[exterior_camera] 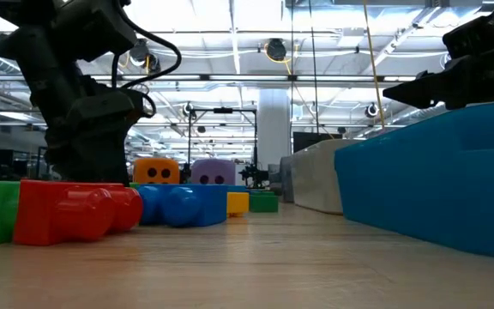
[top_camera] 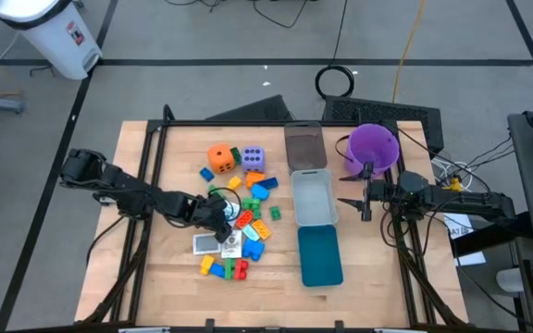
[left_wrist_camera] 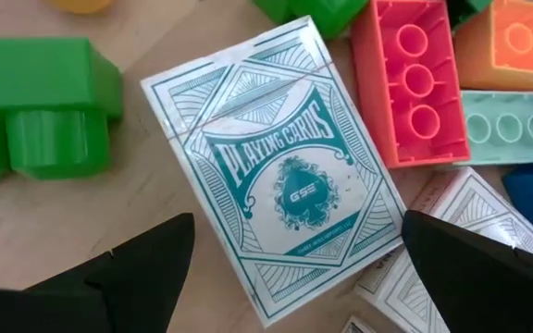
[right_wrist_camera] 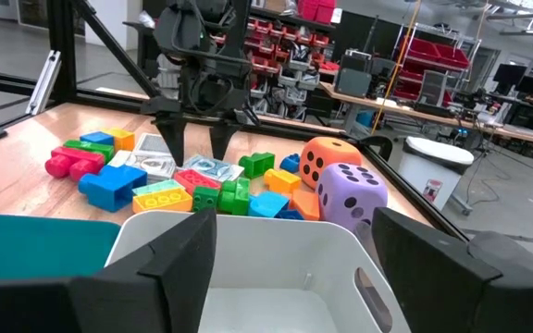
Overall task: Pick & Place Toys
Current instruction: Put the blue deck of cards into the blue bin
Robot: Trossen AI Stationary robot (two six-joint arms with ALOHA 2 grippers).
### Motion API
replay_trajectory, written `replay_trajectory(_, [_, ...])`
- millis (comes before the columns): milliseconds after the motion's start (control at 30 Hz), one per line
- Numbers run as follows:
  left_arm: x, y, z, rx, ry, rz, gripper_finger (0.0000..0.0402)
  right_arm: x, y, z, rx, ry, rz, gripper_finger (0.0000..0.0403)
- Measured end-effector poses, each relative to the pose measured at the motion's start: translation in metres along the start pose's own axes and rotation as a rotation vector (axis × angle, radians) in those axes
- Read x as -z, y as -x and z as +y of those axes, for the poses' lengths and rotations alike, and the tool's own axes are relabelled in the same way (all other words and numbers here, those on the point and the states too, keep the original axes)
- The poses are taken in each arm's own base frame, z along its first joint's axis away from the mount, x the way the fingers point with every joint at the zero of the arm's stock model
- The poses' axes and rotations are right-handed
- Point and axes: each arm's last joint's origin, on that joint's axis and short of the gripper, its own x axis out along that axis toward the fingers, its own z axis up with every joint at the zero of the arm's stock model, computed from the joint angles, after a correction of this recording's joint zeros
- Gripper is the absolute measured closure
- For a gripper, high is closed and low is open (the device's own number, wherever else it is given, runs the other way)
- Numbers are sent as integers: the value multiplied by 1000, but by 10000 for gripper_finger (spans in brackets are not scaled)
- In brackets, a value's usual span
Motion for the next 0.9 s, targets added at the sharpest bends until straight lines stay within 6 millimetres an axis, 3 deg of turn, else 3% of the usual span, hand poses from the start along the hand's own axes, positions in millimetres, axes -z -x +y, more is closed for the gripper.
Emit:
replay_trajectory(500, [-1,-1,4,19,105,92,9,0,0,0,0,0,0,140])
replay_trajectory(900, [-9,0,3,21,52,-32,9,0,0,0,0,0,0,140])
